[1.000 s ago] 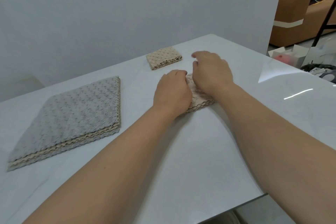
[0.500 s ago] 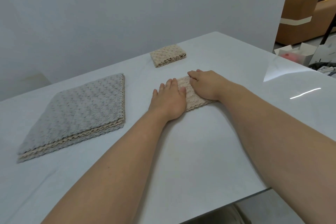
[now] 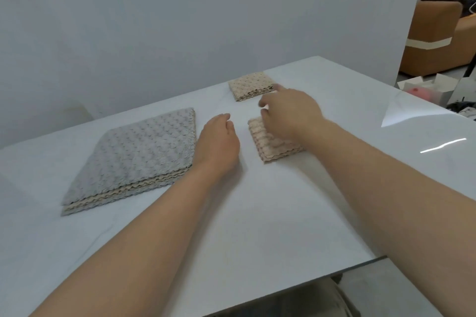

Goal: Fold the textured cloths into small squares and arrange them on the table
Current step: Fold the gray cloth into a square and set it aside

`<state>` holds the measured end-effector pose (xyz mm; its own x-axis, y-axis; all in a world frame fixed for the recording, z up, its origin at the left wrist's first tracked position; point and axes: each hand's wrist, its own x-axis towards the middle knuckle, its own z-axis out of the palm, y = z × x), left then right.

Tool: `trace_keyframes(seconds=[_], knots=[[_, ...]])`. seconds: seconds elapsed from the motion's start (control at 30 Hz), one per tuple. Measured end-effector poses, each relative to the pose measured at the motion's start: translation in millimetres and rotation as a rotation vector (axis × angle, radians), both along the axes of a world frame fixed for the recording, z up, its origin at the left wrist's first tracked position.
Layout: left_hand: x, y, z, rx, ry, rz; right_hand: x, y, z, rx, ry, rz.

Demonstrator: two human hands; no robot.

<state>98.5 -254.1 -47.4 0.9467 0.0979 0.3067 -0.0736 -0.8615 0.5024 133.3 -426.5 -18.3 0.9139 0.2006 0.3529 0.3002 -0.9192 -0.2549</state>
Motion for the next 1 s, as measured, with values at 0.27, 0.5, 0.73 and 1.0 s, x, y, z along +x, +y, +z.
trace_keyframes(seconds=[0.27, 0.5, 0.73, 1.0], knots=[[-42, 103, 0, 0.016, -0.074, 0.224, -41, 123, -4, 0.097, -0.05, 0.136], [-56, 192, -3, 0.035, -0.062, 0.377, -29, 189, -29, 0.361, 0.121, 0.011], [-41, 263, 0, 0.026, 0.02, 0.576, 6, 206, -32, 0.526, 0.3, -0.132], [-31, 283, -18, 0.212, 0.08, 0.589, 16, 207, -49, 0.51, 0.229, -0.163]])
